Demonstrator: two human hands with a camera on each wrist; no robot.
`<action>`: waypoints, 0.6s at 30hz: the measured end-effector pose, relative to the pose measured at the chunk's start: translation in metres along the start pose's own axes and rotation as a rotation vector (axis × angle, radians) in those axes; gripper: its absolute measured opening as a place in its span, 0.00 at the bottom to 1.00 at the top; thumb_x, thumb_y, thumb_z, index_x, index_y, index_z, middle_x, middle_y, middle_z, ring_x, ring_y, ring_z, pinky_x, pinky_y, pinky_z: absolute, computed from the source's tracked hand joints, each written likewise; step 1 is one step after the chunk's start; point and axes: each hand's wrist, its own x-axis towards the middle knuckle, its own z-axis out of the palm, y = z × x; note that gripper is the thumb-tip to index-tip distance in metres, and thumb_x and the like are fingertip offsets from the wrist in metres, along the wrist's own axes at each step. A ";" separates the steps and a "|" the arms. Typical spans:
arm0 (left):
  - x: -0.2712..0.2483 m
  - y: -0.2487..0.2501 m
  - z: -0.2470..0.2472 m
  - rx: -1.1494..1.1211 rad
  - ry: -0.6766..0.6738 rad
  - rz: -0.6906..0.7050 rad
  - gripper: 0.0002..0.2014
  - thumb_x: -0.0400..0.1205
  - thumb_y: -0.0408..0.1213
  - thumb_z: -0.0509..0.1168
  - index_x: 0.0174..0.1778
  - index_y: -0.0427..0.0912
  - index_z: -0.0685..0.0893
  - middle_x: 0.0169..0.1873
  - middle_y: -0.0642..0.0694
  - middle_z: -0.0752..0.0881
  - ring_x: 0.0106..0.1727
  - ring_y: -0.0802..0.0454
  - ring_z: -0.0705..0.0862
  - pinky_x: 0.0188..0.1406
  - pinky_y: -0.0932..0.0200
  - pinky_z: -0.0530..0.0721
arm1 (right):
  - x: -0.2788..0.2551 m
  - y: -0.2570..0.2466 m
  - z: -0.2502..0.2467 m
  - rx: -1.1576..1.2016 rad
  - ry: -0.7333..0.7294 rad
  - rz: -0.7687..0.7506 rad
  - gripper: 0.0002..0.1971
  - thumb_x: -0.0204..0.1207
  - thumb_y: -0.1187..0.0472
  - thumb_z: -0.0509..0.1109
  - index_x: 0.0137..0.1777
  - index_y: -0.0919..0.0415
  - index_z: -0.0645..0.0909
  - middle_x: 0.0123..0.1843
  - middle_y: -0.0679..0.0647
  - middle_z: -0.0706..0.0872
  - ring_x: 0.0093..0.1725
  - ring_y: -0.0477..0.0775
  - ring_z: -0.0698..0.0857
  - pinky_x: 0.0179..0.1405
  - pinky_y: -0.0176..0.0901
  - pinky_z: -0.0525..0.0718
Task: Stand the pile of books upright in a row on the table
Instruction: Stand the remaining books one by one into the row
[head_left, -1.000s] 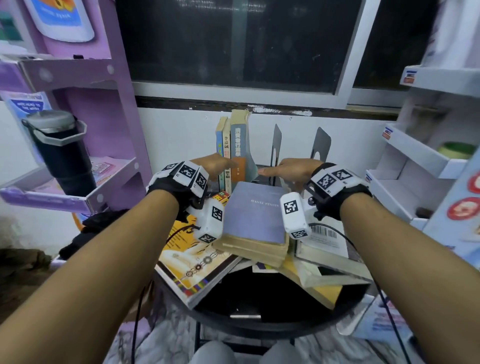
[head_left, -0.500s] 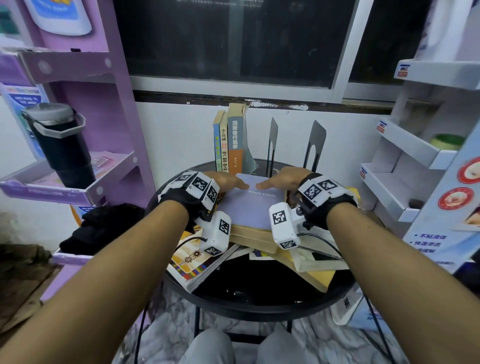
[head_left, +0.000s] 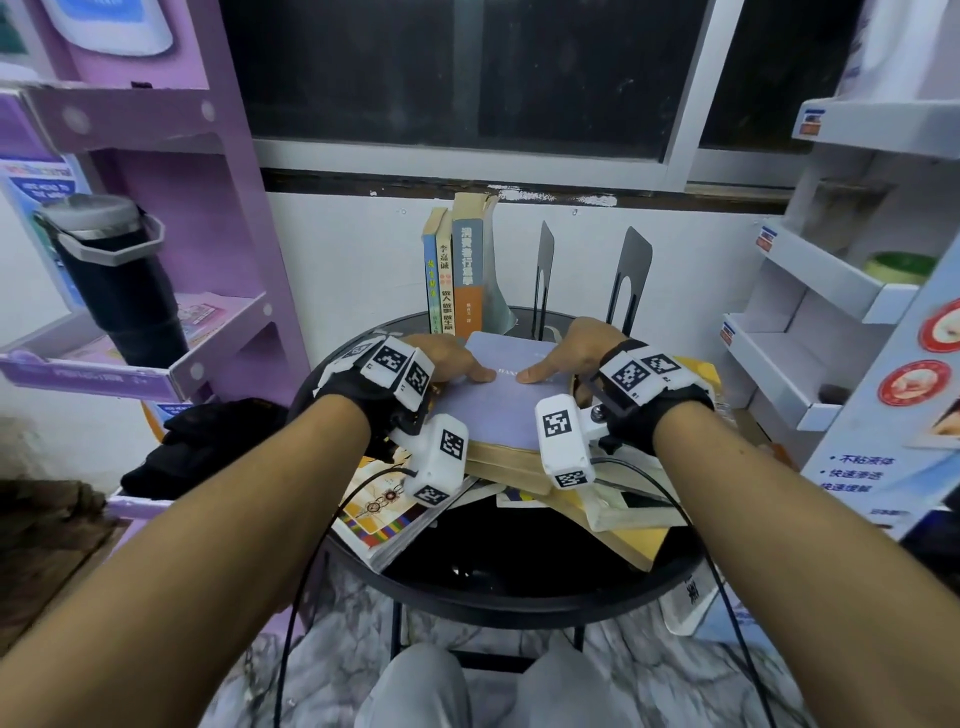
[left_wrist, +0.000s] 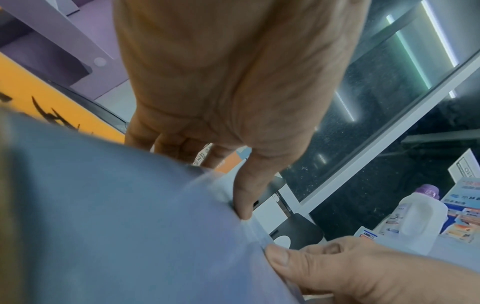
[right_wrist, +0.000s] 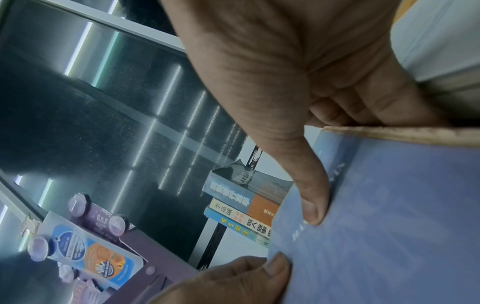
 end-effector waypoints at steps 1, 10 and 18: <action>0.001 0.000 -0.001 -0.018 -0.006 0.007 0.31 0.78 0.53 0.69 0.74 0.39 0.74 0.69 0.42 0.79 0.68 0.40 0.78 0.71 0.40 0.75 | 0.000 0.001 0.000 0.006 0.011 0.001 0.26 0.65 0.43 0.82 0.37 0.63 0.72 0.33 0.54 0.79 0.30 0.50 0.77 0.25 0.40 0.73; -0.009 0.003 -0.007 -0.307 0.220 0.136 0.24 0.77 0.36 0.72 0.66 0.27 0.77 0.59 0.30 0.84 0.52 0.39 0.83 0.55 0.48 0.83 | -0.001 -0.007 -0.005 0.183 0.230 -0.039 0.36 0.56 0.47 0.88 0.57 0.69 0.79 0.58 0.63 0.85 0.58 0.64 0.85 0.48 0.53 0.87; -0.022 0.008 -0.028 -0.637 0.382 0.237 0.31 0.73 0.27 0.74 0.65 0.41 0.63 0.58 0.33 0.80 0.57 0.36 0.83 0.56 0.37 0.85 | -0.007 -0.022 -0.016 0.402 0.491 -0.180 0.39 0.53 0.52 0.90 0.63 0.63 0.78 0.63 0.57 0.85 0.62 0.58 0.83 0.47 0.41 0.79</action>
